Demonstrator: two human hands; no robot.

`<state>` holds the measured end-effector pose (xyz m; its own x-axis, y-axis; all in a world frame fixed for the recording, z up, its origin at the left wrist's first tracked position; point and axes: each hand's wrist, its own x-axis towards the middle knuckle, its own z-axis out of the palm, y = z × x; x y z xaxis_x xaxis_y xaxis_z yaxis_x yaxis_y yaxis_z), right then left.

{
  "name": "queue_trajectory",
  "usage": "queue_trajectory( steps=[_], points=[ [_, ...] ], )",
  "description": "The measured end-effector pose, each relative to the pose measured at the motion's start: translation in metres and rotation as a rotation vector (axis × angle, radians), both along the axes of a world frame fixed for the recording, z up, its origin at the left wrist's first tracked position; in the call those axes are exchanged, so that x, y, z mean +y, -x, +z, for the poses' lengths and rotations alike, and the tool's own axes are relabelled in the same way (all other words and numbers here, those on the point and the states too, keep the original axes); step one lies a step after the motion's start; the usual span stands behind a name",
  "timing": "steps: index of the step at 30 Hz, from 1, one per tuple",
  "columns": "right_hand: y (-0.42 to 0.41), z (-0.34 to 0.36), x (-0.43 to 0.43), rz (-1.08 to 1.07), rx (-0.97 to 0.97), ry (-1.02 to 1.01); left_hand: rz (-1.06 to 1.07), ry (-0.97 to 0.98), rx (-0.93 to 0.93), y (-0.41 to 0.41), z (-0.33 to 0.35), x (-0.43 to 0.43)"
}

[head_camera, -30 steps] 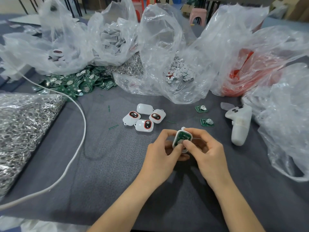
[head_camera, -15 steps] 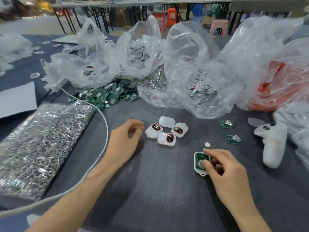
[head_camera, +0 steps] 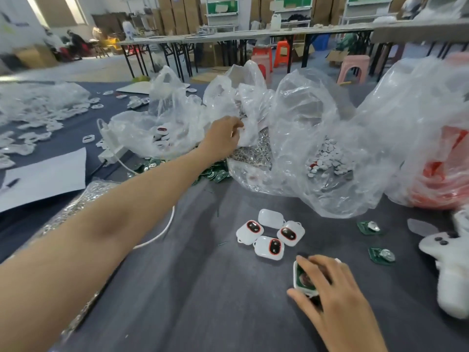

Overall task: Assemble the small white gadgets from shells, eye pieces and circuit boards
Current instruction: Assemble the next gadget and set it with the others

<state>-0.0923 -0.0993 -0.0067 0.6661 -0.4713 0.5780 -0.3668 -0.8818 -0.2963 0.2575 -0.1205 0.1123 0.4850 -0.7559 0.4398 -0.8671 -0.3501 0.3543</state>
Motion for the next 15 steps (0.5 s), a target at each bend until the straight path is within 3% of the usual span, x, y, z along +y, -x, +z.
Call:
queue_trajectory(
  steps=[4,8,10,15],
  points=[
    [-0.002,0.000,0.001,-0.018,-0.009,0.008,-0.004,-0.035,-0.124,-0.014,0.018,-0.048],
    [-0.002,0.001,0.001,-0.023,0.010,-0.025,0.199,-0.436,-0.111,-0.041,0.004,-0.059],
    [-0.002,0.001,0.001,-0.016,0.025,-0.024,0.280,-0.542,-0.115,-0.047,-0.008,-0.051],
    [-0.004,-0.001,0.001,-0.026,0.003,0.000,0.245,-0.370,-0.070,-0.051,-0.003,-0.051]
  ],
)
